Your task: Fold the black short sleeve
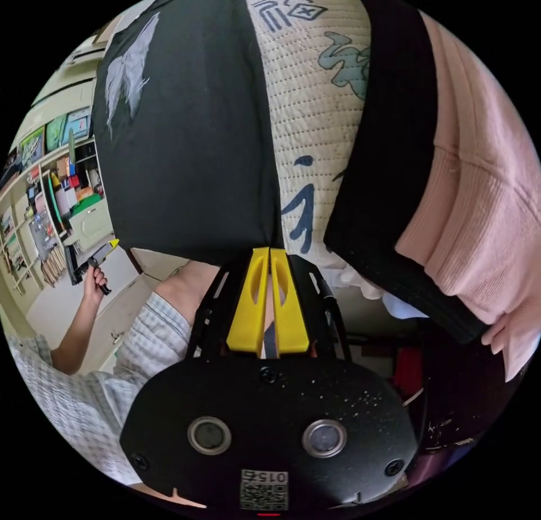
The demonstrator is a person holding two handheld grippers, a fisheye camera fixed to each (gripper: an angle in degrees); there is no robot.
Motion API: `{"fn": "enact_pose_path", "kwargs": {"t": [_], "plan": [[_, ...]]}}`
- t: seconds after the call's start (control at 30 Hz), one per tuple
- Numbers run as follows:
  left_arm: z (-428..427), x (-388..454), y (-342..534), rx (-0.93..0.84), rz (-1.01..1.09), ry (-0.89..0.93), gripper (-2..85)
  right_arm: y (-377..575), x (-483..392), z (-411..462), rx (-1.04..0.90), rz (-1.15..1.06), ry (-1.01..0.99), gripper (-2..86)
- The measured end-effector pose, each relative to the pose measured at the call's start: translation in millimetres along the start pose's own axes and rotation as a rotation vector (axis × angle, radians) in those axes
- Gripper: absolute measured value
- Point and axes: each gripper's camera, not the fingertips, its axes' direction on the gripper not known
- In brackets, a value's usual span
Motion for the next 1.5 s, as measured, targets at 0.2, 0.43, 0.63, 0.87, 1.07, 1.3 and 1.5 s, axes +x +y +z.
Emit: {"fn": "enact_pose_path", "kwargs": {"t": [0.2, 0.43, 0.63, 0.87, 1.07, 1.3, 1.5], "plan": [[-32.1, 41.7, -3.9, -0.043, 0.043, -0.191, -0.2, 13.8, -28.3, -10.8, -0.01, 0.02, 0.099, -0.4], [-91.5, 73.1, 24.2, 0.077, 0.083, -0.318, 0.5, 52.6, -58.5, -36.0, 0.116, 0.142, 0.191, 0.6], [-156.3, 41.7, 12.0, -0.08, -0.023, -0.044, 2.3, 77.1, -57.5, -79.3, 0.057, 0.304, 0.111, 7.2], [-256.8, 31.1, 13.5, -0.154, 0.037, -0.128, 5.9, 127.5, -69.1, -133.6, 0.093, 0.409, 0.135, 9.3], [-370.4, 108.0, -7.6, 0.108, 0.178, -0.188, 6.0, 152.2, -96.2, -206.7, 0.302, 0.265, 0.041, 7.7], [-408.5, 308.9, -88.9, 0.283, 0.441, 0.009, 6.1, 104.5, -102.9, -320.8, 0.55, 0.041, 0.024, 8.2], [-392.4, 496.8, -173.2, 0.264, 0.528, 0.126, 7.2, 42.7, -82.5, -401.9, 0.652, -0.032, 0.038, 8.7]]}}
